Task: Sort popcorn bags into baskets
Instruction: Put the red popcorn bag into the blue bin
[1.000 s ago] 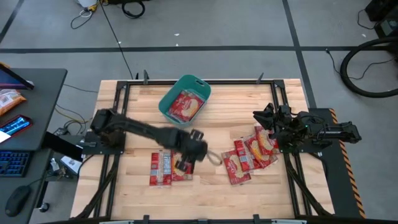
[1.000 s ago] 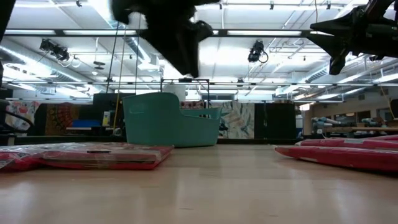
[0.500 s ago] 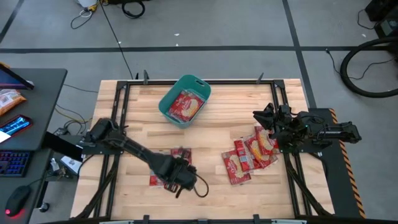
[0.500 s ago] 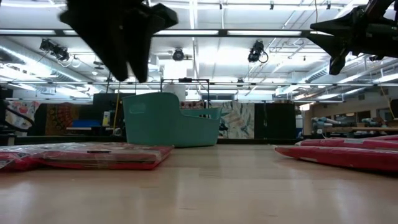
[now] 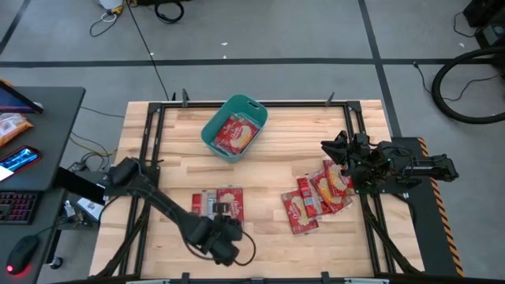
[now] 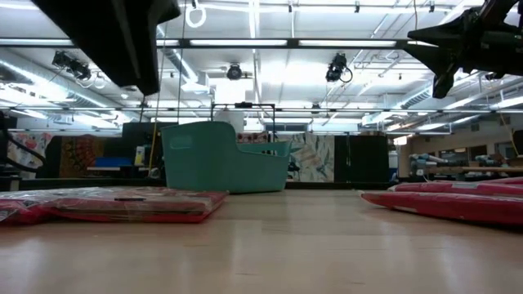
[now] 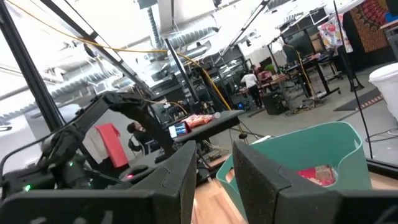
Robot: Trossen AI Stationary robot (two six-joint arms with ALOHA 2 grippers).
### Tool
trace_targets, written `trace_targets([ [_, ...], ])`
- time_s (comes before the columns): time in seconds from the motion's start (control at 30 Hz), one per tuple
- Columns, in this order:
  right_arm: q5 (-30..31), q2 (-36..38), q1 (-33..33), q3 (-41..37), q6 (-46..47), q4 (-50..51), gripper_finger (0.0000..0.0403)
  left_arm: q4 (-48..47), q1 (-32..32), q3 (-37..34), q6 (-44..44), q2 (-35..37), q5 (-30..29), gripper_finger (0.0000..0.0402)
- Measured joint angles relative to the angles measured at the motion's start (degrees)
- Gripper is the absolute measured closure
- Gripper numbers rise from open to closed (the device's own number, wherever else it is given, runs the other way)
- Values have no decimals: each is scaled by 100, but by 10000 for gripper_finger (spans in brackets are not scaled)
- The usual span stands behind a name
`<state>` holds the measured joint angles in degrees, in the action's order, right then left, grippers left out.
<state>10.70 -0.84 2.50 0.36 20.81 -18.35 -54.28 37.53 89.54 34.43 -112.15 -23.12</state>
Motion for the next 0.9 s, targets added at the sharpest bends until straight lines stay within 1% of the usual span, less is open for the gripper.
trace_targets([
  [0.17, 1, 2, 1, 0, 1, -2, 291, 272, 251, 0, 571, -452, -499, 260],
  [0.27, 5, 2, 1, 0, 1, -1, 291, 554, 299, 0, 749, -694, -562, 260],
  [0.4, 10, 2, 1, 0, 1, 2, 291, 626, 339, 0, 972, -972, -653, 260],
  [0.5, 11, 2, -1, 0, 1, 0, 291, 616, 391, 0, 984, -1118, -800, 260],
  [0.77, 11, 2, -1, 0, 1, 2, 291, 513, 561, -3, 464, -1354, -1680, 260],
  [0.9, 11, 2, 1, 0, 1, 4, 291, 371, 586, -3, 342, -1352, -1826, 260],
])
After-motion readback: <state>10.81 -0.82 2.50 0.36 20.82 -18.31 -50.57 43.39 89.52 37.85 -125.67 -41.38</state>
